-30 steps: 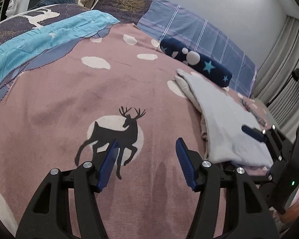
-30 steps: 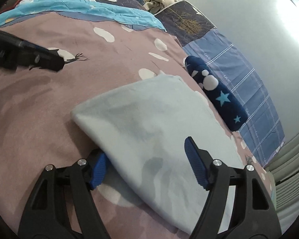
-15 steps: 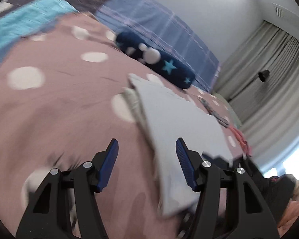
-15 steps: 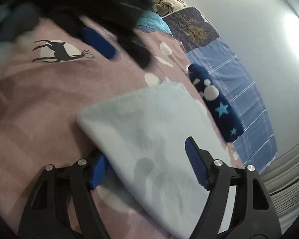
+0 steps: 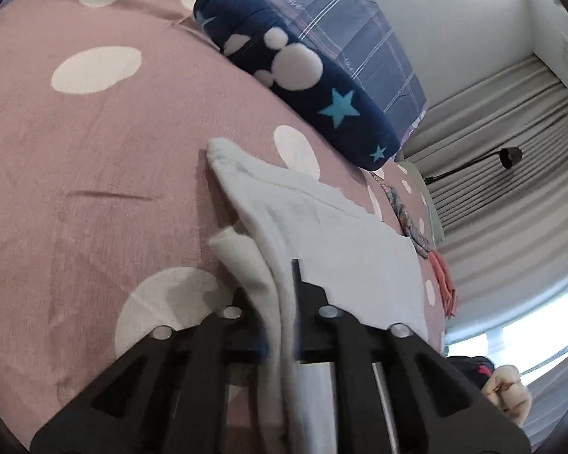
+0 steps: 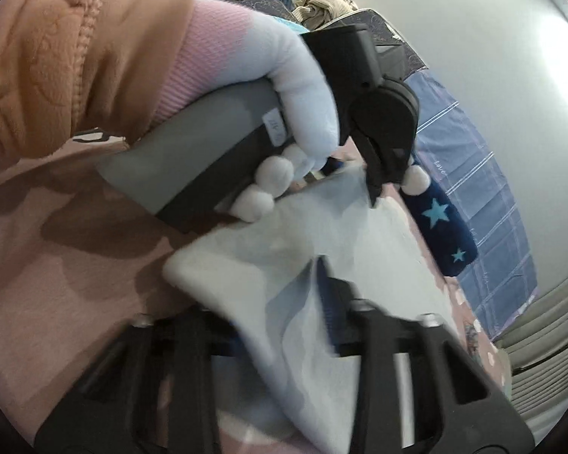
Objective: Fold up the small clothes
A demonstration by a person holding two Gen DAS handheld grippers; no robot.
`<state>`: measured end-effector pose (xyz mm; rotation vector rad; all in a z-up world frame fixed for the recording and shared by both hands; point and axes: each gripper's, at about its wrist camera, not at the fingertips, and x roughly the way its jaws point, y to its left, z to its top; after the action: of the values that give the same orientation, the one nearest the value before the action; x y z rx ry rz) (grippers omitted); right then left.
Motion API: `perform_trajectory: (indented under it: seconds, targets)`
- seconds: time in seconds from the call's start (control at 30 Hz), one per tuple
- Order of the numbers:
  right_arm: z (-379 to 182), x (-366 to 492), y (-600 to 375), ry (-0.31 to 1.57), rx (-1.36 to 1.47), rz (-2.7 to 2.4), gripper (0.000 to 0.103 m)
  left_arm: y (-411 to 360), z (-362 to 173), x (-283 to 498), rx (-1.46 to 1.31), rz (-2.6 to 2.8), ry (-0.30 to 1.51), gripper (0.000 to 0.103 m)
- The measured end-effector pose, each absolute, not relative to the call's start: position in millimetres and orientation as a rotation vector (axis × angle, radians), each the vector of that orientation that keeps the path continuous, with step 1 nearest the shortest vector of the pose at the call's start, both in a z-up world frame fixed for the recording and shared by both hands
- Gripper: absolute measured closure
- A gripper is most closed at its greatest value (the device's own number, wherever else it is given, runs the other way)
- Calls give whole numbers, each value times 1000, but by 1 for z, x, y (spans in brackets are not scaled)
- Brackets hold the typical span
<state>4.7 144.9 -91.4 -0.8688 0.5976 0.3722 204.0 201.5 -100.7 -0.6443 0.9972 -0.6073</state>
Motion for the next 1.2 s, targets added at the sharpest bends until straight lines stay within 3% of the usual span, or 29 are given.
perform_trajectory:
  seconds: [0.2,0.53,0.83,1.2]
  targets:
    - [-40,10,80,603,-510,394,97,178,-50,196,-534,-627,911,95]
    - [9,14,-58,642,-22,368,99,67,10,194,-361,-662,884,95]
    - [0,1,-186,651,239,288,99,-72,20,194,-160,-706,924,95]
    - [-40,-21,-281,703,462,229,99,-191,-14,185,96,-689,1003,95]
